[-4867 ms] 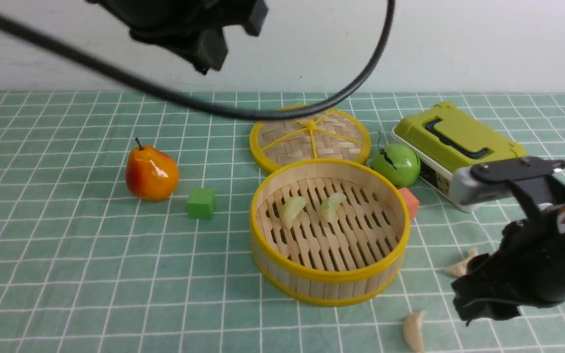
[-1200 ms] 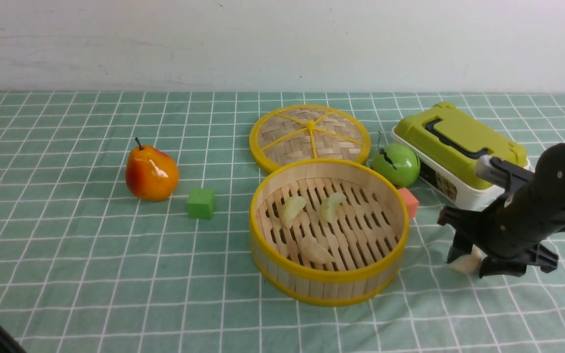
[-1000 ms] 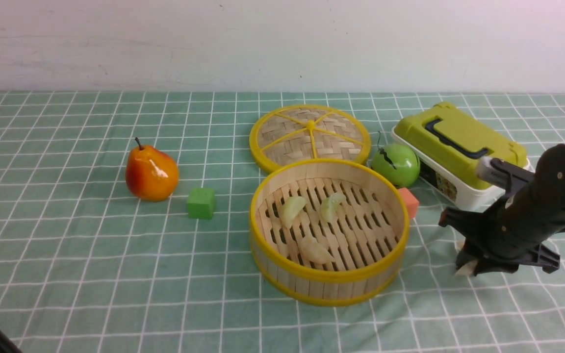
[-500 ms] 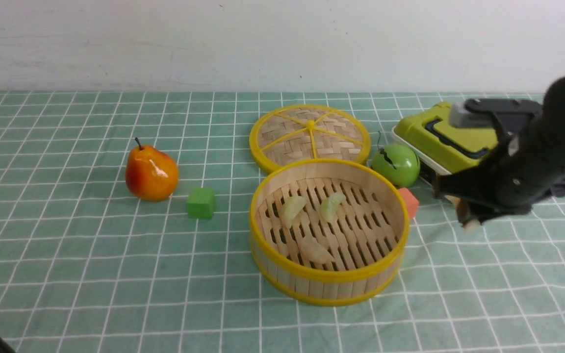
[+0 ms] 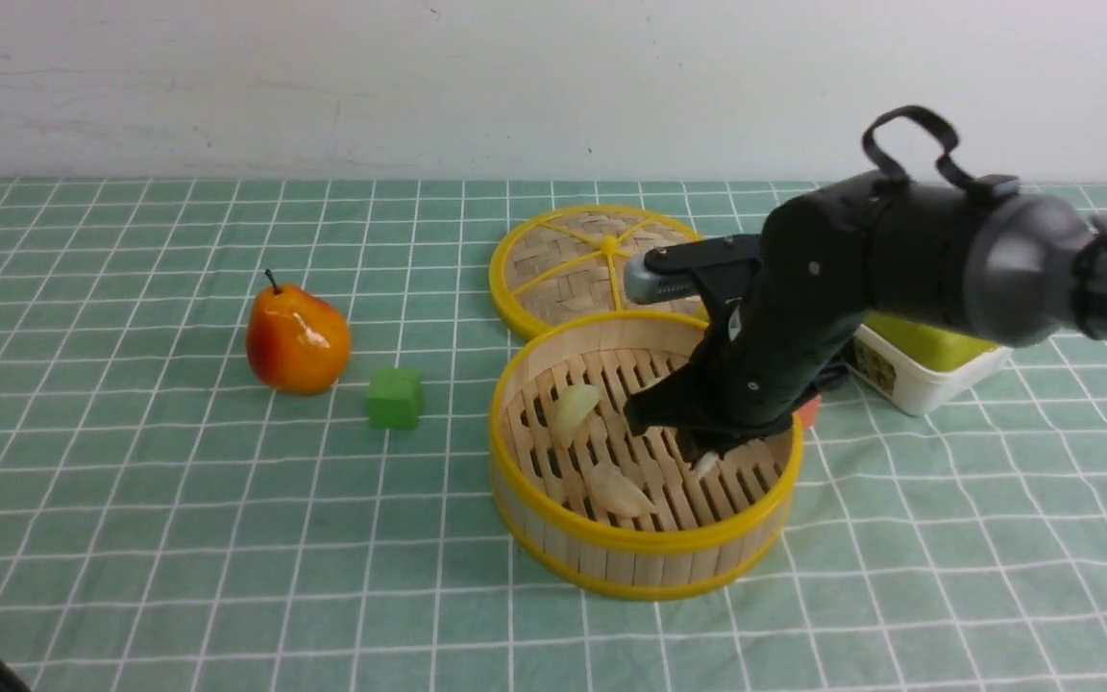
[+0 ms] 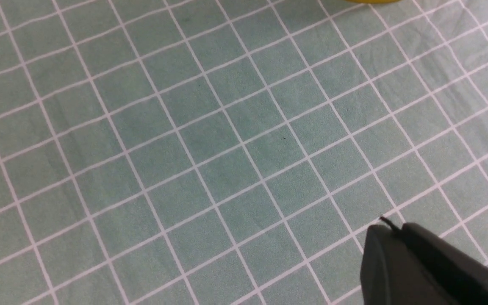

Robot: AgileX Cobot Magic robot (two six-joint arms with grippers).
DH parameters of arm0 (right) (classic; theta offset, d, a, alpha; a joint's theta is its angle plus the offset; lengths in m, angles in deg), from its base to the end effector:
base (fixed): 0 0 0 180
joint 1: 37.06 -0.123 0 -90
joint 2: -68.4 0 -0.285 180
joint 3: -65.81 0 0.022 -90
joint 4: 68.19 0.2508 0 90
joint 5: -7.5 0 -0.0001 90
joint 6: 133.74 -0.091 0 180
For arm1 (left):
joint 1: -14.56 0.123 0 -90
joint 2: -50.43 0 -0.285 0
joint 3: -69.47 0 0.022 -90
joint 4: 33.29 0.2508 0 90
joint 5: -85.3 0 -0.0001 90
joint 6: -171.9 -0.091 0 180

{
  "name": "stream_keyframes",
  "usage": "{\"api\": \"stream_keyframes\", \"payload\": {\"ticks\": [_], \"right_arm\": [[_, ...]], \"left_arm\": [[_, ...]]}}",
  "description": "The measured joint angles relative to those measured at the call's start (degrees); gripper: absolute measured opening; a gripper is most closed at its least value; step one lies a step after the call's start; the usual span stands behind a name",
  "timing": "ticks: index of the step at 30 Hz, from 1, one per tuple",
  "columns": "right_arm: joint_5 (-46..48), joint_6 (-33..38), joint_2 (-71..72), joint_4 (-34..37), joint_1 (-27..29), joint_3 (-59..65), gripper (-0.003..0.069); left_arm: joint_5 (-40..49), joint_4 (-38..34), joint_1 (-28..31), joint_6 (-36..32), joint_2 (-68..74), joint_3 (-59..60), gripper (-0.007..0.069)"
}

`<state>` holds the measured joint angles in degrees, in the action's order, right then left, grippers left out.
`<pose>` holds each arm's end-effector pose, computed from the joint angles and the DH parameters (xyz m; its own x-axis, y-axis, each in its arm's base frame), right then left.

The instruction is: Put the dumplings into the steamer on the table with the blue tablecloth.

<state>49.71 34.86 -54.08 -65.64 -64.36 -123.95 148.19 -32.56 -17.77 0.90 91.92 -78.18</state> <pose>0.3821 0.2003 0.2044 -0.8911 -0.2014 -0.4066 -0.2722 0.9543 0.1238 0.0712 -0.0438 0.3364 -0.6878 0.2570 -0.6789 0.4294 0.8981 -0.0951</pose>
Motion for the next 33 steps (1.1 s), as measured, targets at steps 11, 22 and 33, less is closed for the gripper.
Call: {"api": "stream_keyframes", "payload": {"ticks": [11, 22, 33], "right_arm": [[6.83, 0.0, -2.67, -0.01, 0.0, -3.02, 0.0386], [3.97, 1.34, 23.8, -0.73, -3.46, 6.55, 0.0269], [-12.89, 1.46, 60.46, -0.67, -5.91, 34.85, 0.0011]], "left_arm": [[0.26, -1.09, 0.0, 0.07, -10.14, 0.0, 0.003], [-9.42, -1.09, 0.0, 1.92, -28.82, 12.55, 0.0039], [-18.1, -1.09, 0.0, 4.23, -32.53, 18.55, 0.0054]]}}
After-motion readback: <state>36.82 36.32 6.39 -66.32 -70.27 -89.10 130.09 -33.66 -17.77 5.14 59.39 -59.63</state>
